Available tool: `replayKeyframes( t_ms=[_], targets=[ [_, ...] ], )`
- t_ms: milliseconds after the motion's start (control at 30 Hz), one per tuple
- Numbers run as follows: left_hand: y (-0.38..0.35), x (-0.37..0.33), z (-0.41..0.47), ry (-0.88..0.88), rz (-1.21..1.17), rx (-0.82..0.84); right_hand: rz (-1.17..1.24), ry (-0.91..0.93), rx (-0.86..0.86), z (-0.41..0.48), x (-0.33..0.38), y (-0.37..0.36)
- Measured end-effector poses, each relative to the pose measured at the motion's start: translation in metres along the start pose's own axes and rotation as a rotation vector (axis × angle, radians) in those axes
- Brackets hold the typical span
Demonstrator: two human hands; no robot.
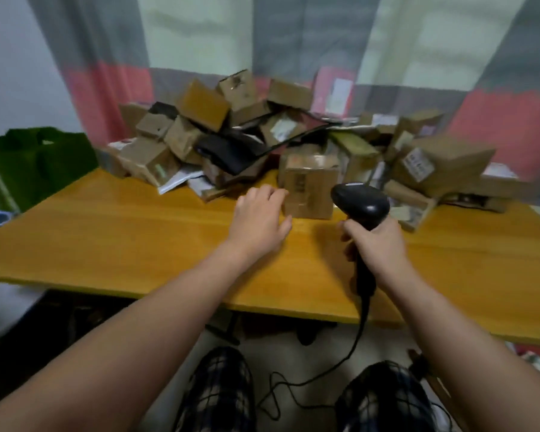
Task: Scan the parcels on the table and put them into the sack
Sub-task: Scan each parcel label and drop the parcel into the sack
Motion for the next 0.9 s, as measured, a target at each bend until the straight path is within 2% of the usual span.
replayKeyframes(
  t_ms=[200, 400, 567, 633, 700, 800, 900],
  targets=[
    [-0.023, -0.033, 0.082, -0.051, 0.003, -0.042, 0.132, -0.105, -0.015, 0.026, -0.016, 0.02],
    [-0.067, -0.018, 0.12, 0.032, 0.094, 0.23, 0.216, -0.181, 0.049, 0.036, -0.028, 0.008],
    [-0.028, -0.011, 0.091, -0.138, 0.04, 0.06, 0.38, -0.22, 0.077, 0.033, -0.038, 0.008],
    [-0.023, -0.001, 0.058, -0.189, 0.001, 0.087, 0.417, -0.233, 0.101, 0.031, -0.041, 0.004],
    [-0.028, 0.011, 0.028, -0.201, 0.017, 0.157, 0.334, -0.227, 0.128, 0.029, -0.041, -0.004],
    [-0.045, 0.028, 0.002, -0.14, -0.021, 0.313, 0.244, -0.218, 0.133, 0.028, -0.037, -0.017],
    [-0.054, 0.044, -0.007, 0.07, -0.239, 0.367, 0.237, -0.223, 0.151, 0.027, -0.035, -0.027]
  ],
)
Point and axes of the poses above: each hand's wrist, its own z-axis towards the middle knuckle, its own y-axis out of the back of the hand, x = y × z, the point moved 10 cm from there along z, towards the middle knuckle, and after that the axes turned 3 degrees about y, right-handed, at the moved point
